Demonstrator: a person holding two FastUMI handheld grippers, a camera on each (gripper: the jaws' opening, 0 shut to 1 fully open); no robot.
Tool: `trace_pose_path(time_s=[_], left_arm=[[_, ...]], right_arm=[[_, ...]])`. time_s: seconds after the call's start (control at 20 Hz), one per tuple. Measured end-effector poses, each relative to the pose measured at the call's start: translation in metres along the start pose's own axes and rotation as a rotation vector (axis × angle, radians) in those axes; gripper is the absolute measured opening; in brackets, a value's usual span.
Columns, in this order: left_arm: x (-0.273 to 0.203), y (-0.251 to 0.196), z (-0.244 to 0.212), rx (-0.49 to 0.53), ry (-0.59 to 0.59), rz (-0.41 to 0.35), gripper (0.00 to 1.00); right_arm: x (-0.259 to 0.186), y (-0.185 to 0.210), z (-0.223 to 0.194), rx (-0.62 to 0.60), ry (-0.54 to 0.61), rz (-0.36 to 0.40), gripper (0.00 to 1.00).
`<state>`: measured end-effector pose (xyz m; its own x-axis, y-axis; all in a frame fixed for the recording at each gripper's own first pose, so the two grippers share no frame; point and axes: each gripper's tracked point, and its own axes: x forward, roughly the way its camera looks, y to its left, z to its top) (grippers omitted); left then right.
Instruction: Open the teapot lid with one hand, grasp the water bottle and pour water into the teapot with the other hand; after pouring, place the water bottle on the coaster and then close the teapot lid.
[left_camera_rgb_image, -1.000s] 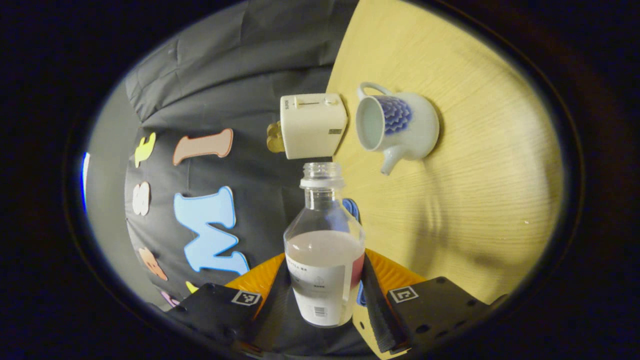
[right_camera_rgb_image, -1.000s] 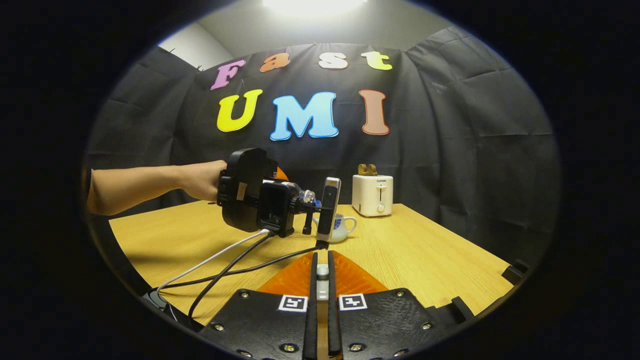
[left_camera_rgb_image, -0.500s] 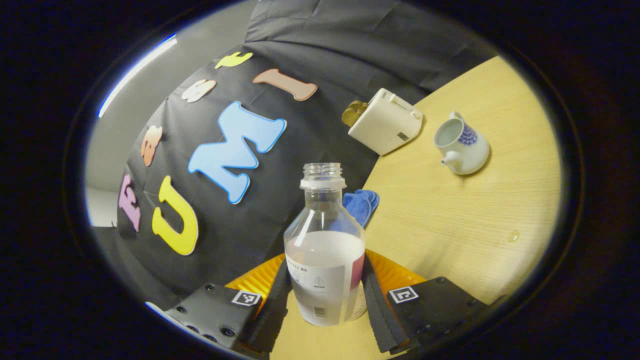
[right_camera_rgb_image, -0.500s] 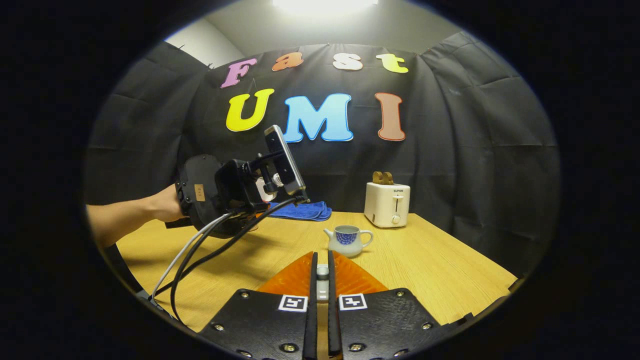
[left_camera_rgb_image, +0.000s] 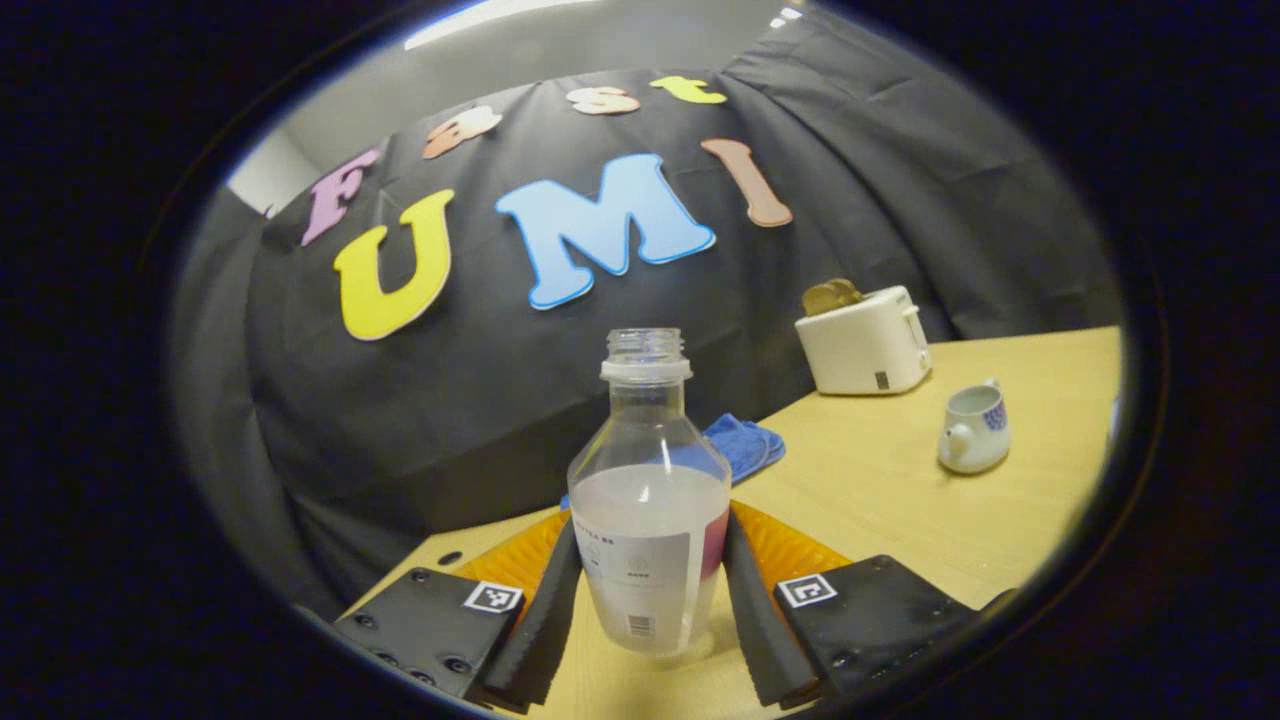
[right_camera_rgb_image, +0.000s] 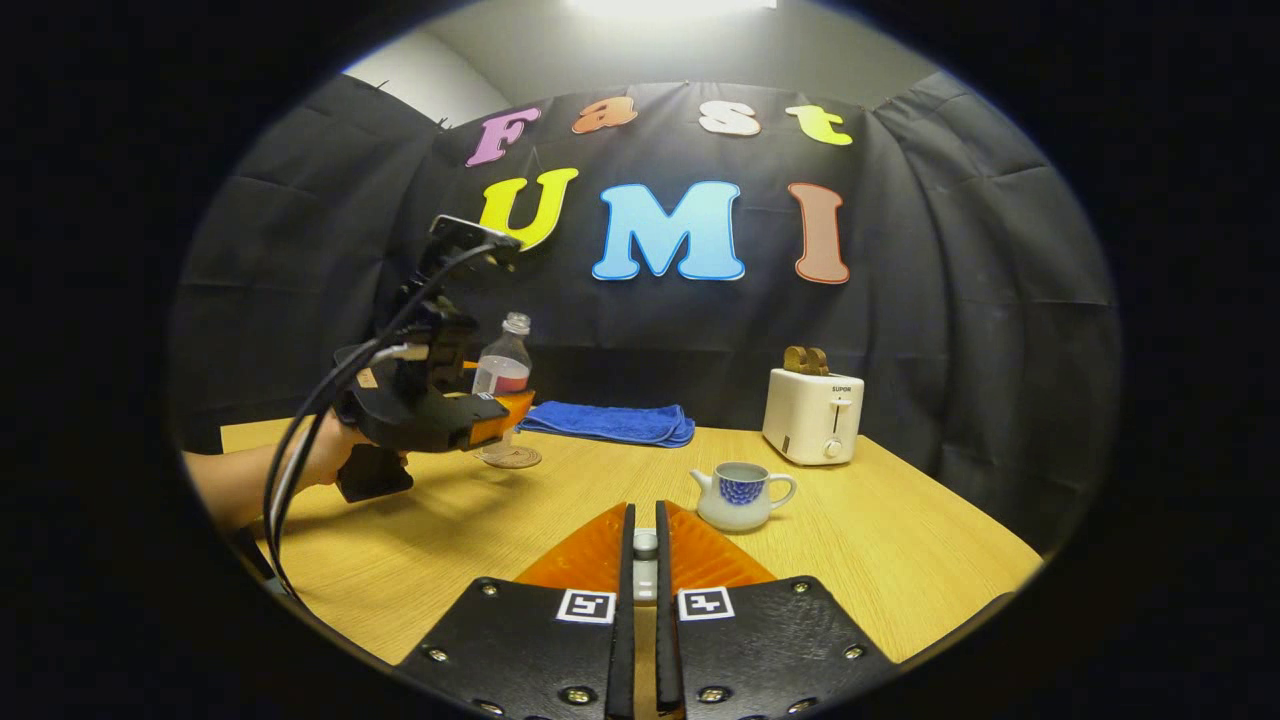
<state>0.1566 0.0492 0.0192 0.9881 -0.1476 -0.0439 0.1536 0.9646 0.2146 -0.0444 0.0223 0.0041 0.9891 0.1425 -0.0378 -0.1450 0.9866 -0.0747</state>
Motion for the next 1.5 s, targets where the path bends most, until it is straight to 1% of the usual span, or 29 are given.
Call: trace_pose_path(time_s=[0.1, 0.15, 0.25, 0.3, 0.5, 0.7, 0.85, 0.95, 1.25, 1.4, 1.5], left_arm=[[0.007, 0.021, -0.003, -0.143, 0.003, 0.006, 0.84], [0.010, 0.033, -0.005, -0.191, 0.003, 0.018, 0.84], [0.019, 0.053, -0.012, -0.244, -0.001, 0.054, 0.84], [0.023, 0.057, -0.016, -0.257, -0.002, 0.056, 0.84], [0.042, 0.059, -0.023, -0.258, 0.003, 0.056, 0.84], [0.062, 0.053, -0.030, -0.214, 0.016, 0.057, 0.84], [0.071, 0.049, -0.036, -0.231, 0.024, 0.046, 0.84], [0.077, 0.050, -0.043, -0.233, 0.027, 0.056, 0.84], [0.081, 0.048, -0.043, -0.247, 0.028, 0.046, 0.84], [0.079, 0.049, -0.044, -0.253, 0.030, 0.050, 0.88], [0.078, 0.048, -0.042, -0.247, 0.028, 0.058, 0.97]], right_arm=[[0.003, 0.000, 0.000, 0.001, 0.002, 0.000, 0.08], [0.004, 0.000, 0.000, 0.000, 0.003, 0.001, 0.08], [0.007, 0.000, -0.001, -0.003, 0.007, 0.002, 0.08], [0.009, -0.001, -0.002, -0.004, 0.009, 0.001, 0.08], [0.014, -0.002, -0.004, 0.011, 0.019, -0.004, 0.08], [0.015, -0.006, -0.003, 0.012, 0.018, -0.011, 0.08], [0.015, -0.010, -0.003, 0.016, 0.019, -0.017, 0.09], [0.015, -0.013, -0.004, 0.018, 0.021, -0.024, 0.08], [0.015, -0.015, -0.007, 0.021, 0.031, -0.029, 0.08], [0.015, -0.015, -0.008, 0.022, 0.032, -0.030, 0.08], [0.015, -0.015, -0.008, 0.023, 0.031, -0.031, 0.08]])
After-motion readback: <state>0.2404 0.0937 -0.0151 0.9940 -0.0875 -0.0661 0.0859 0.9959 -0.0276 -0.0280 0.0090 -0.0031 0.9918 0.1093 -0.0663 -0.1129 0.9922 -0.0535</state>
